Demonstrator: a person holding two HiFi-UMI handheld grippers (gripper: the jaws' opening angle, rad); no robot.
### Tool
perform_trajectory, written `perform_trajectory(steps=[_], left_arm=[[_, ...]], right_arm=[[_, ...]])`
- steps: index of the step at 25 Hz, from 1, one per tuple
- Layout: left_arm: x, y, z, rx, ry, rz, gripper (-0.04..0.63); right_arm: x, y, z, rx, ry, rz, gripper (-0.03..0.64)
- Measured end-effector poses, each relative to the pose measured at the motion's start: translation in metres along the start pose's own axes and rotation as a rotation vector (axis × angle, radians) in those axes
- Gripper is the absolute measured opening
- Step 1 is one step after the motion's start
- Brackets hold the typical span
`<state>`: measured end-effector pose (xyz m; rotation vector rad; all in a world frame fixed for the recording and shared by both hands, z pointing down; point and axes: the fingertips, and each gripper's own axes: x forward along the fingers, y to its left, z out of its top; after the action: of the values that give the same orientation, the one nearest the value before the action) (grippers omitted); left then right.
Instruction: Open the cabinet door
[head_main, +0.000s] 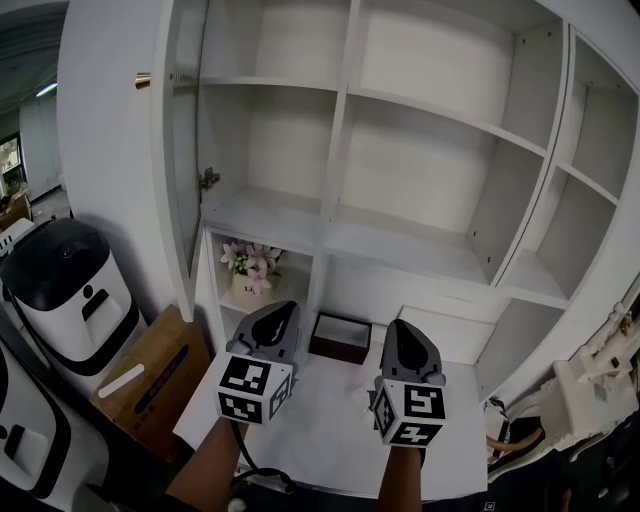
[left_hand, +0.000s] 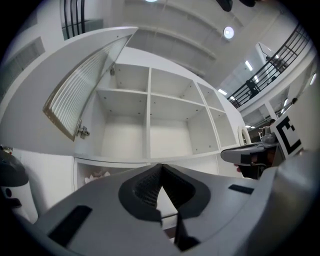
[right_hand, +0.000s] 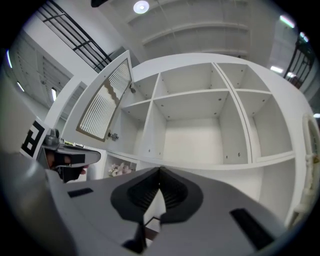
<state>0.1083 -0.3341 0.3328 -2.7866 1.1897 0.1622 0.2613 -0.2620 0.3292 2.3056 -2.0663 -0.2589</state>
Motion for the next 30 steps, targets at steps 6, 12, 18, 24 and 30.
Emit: perform_trajectory(steps=[6, 12, 18, 24, 30], left_arm=[[-0.018, -0.003, -0.038, 0.020, 0.074, 0.014, 0.008], [-0.019, 0.008, -0.042, 0.010, 0.084, 0.030, 0.008], [-0.020, 0.008, -0.043, -0.003, 0.087, 0.021, 0.008], [-0.018, 0.010, -0.037, 0.011, 0.074, 0.026, 0.008], [-0.021, 0.010, -0.043, -0.005, 0.094, 0.027, 0.008]], right_arm=[[-0.013, 0.011, -0.038, 0.021, 0.058, 0.014, 0.020], [-0.016, 0.009, -0.050, 0.030, 0.080, 0.010, 0.020], [-0.014, 0.015, -0.054, 0.022, 0.092, 0.025, 0.020], [-0.012, 0.022, -0.050, 0.028, 0.085, 0.040, 0.020], [-0.013, 0.028, -0.050, 0.025, 0.083, 0.049, 0.020]])
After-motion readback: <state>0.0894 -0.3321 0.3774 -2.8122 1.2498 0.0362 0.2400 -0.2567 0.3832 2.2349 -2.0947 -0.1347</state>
